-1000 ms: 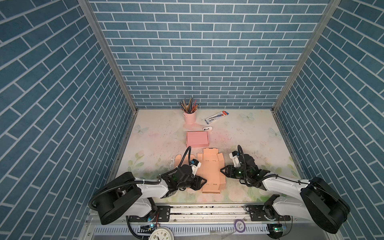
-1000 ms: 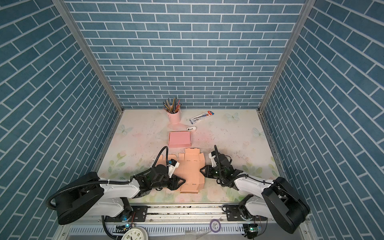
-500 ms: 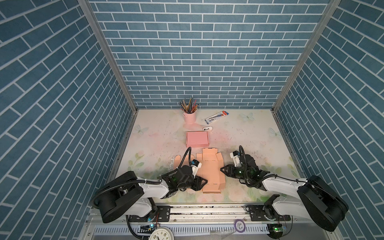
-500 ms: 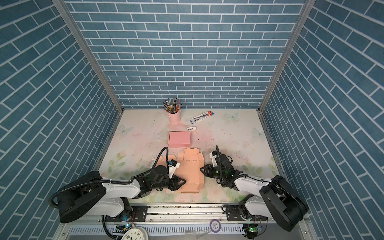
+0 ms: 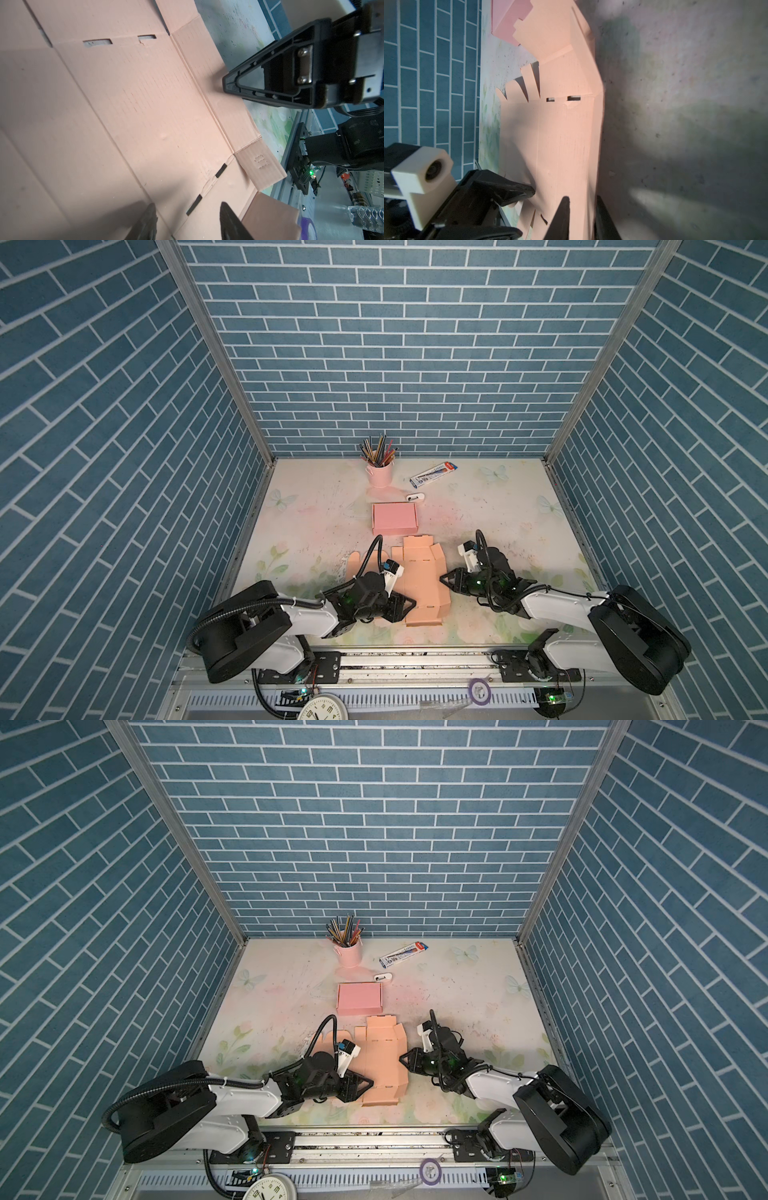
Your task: Fold the paper box
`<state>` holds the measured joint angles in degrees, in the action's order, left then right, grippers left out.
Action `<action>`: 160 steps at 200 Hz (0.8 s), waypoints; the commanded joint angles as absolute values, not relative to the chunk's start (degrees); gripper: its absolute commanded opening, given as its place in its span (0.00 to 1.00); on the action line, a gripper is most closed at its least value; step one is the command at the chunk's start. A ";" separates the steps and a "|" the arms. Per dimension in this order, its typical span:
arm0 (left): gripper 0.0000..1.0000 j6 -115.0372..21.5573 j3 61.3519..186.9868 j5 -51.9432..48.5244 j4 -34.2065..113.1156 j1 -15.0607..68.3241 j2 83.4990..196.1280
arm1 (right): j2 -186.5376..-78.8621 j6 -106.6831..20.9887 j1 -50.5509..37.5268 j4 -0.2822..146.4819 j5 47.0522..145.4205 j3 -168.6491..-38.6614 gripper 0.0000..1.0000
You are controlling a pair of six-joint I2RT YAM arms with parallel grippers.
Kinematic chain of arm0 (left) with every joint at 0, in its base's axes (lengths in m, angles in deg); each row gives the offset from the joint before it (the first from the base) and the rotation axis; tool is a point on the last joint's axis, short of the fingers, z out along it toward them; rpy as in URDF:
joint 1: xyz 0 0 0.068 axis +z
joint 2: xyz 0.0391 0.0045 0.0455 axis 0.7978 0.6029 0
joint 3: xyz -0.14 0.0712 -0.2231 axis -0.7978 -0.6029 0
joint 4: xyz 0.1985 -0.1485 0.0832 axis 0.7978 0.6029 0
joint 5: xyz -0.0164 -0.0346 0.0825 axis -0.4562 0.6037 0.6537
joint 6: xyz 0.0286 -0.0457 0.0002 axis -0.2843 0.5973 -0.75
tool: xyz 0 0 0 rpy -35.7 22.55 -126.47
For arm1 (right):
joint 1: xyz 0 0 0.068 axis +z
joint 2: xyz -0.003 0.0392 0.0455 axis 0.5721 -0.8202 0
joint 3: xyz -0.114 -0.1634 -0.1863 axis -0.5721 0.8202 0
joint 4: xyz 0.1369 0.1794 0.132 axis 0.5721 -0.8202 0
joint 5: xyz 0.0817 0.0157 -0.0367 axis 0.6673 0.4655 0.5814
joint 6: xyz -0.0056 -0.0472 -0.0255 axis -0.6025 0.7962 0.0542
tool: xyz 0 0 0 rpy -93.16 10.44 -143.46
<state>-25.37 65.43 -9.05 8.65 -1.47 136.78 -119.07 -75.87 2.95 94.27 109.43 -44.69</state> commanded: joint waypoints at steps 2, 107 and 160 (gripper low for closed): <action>0.51 -25.03 64.37 -8.73 11.10 -1.85 136.66 | -119.54 -75.52 2.81 93.51 109.32 -46.43 0.16; 0.51 -30.44 64.97 -5.19 21.96 2.71 127.77 | -111.90 -64.19 2.64 69.16 99.36 -53.71 0.01; 0.51 -30.74 65.27 -6.75 20.67 4.98 128.89 | -114.79 -61.97 1.47 68.53 100.47 -55.49 0.03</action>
<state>-29.81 64.94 -6.58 20.67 4.65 127.51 -113.23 -65.05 1.92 71.04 101.43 -54.15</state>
